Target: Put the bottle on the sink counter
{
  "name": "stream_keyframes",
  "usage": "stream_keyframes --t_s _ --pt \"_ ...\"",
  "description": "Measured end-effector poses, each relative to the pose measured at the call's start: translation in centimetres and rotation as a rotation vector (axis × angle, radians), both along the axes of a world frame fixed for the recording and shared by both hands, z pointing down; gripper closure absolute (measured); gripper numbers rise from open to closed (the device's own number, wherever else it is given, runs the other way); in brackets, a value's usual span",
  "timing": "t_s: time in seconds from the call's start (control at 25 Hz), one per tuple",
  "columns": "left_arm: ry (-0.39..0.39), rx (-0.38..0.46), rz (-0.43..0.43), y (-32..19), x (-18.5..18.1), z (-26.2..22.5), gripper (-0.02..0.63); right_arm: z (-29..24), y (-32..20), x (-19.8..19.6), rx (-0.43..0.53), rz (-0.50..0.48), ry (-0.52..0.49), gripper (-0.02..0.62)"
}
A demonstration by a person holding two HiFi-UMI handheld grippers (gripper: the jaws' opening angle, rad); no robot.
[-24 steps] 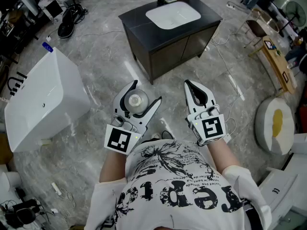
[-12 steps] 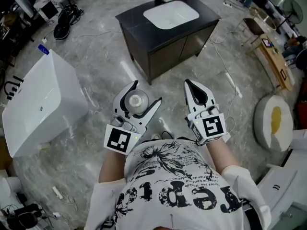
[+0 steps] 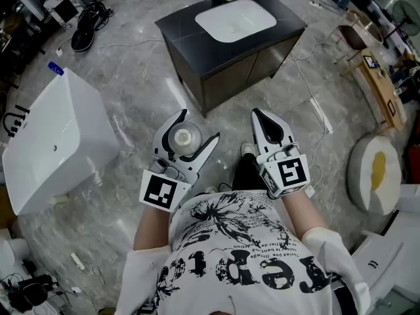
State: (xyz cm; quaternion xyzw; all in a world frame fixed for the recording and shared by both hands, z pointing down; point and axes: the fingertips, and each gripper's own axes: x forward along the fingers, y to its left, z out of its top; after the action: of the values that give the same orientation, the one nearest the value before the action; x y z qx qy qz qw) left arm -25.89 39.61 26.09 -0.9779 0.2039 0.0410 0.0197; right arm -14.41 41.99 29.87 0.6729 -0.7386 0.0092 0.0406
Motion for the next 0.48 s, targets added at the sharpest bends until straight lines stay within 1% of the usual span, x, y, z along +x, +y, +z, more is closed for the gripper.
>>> stream_keyframes --t_s 0.2,0.48 --pt "-0.024 0.014 -0.068 -5.3 6.1 0.7 0.258 0.9 -6.7 6.3 0.004 -0.064 -0.025 0.581" --pt "-0.028 0.012 -0.196 -14.0 17.1 -0.5 0.258 -0.3 -17.1 18.0 -0.003 -0.179 -0.021 0.58"
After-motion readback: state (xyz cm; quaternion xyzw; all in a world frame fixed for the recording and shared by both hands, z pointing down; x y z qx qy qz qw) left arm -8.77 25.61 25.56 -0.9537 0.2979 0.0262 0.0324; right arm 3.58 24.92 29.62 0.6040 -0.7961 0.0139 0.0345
